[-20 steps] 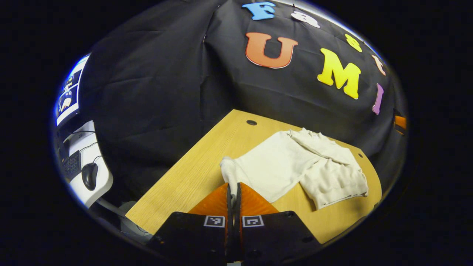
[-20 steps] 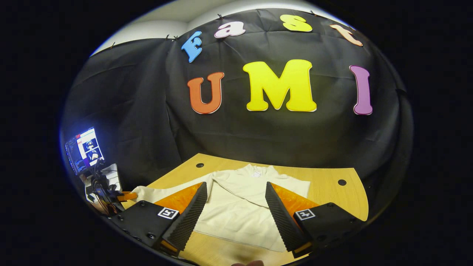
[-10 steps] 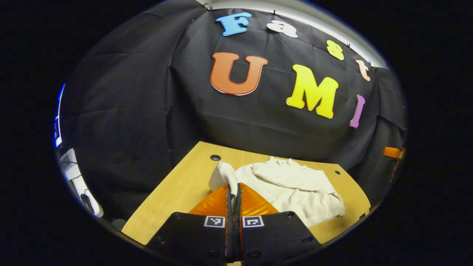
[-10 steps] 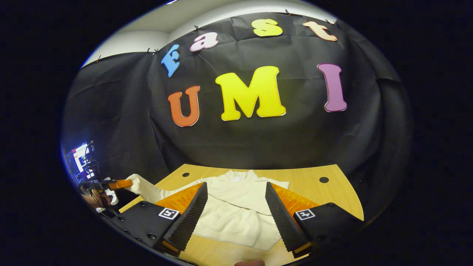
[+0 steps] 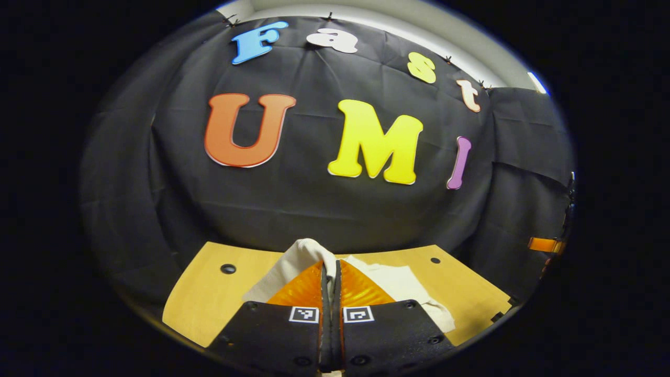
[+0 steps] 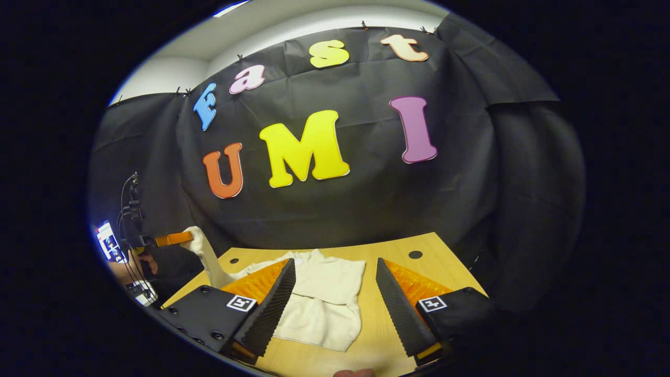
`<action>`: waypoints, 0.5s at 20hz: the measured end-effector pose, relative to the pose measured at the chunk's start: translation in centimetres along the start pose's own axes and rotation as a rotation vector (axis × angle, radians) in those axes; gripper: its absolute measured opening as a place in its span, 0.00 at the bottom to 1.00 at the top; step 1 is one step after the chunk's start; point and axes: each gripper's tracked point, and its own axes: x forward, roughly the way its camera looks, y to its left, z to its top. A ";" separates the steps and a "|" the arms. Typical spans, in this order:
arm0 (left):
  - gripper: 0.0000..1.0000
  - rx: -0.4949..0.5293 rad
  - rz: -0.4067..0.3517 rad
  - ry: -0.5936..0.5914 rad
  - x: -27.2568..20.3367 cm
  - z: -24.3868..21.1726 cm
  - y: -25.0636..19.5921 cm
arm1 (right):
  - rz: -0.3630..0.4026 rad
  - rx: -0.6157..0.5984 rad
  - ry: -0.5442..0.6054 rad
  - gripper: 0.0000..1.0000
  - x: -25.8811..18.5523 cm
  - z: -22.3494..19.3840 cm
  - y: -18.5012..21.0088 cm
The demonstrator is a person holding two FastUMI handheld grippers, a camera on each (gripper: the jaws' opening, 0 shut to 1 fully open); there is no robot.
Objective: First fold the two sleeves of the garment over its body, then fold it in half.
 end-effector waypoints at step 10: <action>0.03 0.024 -0.235 0.073 12.9 -1.6 -13.1 | -0.203 0.035 -0.024 0.96 -5.3 -0.1 -9.5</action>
